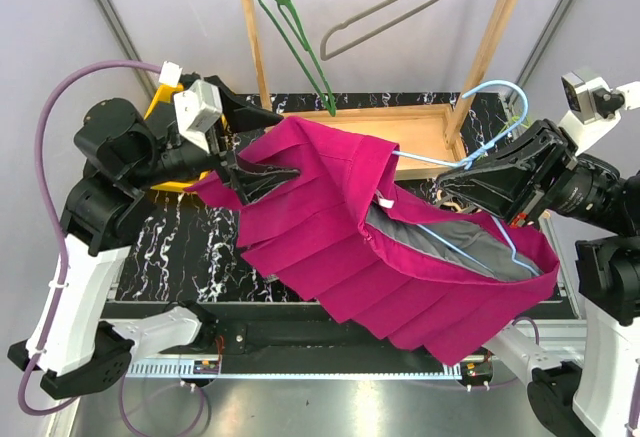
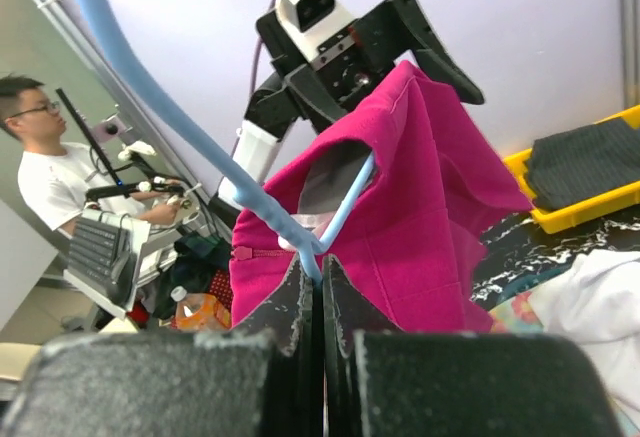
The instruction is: Remove the skirt from the hanger
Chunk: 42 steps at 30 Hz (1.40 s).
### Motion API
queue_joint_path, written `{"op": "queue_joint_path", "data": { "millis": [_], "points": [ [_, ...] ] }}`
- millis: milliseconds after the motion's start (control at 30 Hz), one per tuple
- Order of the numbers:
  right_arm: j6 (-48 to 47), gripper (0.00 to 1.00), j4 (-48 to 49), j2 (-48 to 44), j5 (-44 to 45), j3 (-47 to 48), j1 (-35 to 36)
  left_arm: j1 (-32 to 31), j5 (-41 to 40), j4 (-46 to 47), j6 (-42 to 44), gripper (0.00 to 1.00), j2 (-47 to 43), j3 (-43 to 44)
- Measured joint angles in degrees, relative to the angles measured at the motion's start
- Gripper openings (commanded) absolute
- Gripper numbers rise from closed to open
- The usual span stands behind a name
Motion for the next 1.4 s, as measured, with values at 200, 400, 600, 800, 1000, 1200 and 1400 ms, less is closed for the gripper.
{"op": "queue_joint_path", "data": {
  "millis": [200,400,600,800,1000,1200,1400],
  "points": [
    [5.7,0.0,9.0,-1.4,-1.4,-6.7,0.0,0.2,2.6,2.3,-3.9,0.37,3.5,0.3],
    [2.5,0.0,8.0,-2.5,-0.7,-12.7,0.0,2.7,3.9,0.2,-4.4,0.09,6.5,2.9],
    [-5.4,0.0,0.4,-2.9,1.4,-13.5,0.0,4.4,2.2,-3.9,0.0,0.09,5.2,5.6],
    [-12.2,0.0,-8.2,-4.2,3.5,-12.8,0.0,4.5,-0.6,-7.1,3.8,0.07,2.2,5.9],
    [-20.1,0.0,-18.5,-5.5,9.6,-8.2,0.2,4.6,-2.9,-8.6,5.9,0.05,1.3,6.7],
    [-25.7,0.0,-25.2,-6.5,17.0,-3.7,1.7,4.6,-4.7,-11.3,8.4,0.0,-2.4,5.7],
    [-28.9,0.0,-29.3,-7.0,29.2,-1.7,10.0,4.5,-11.7,-12.6,11.6,0.0,-8.1,2.2]
  ]
}}
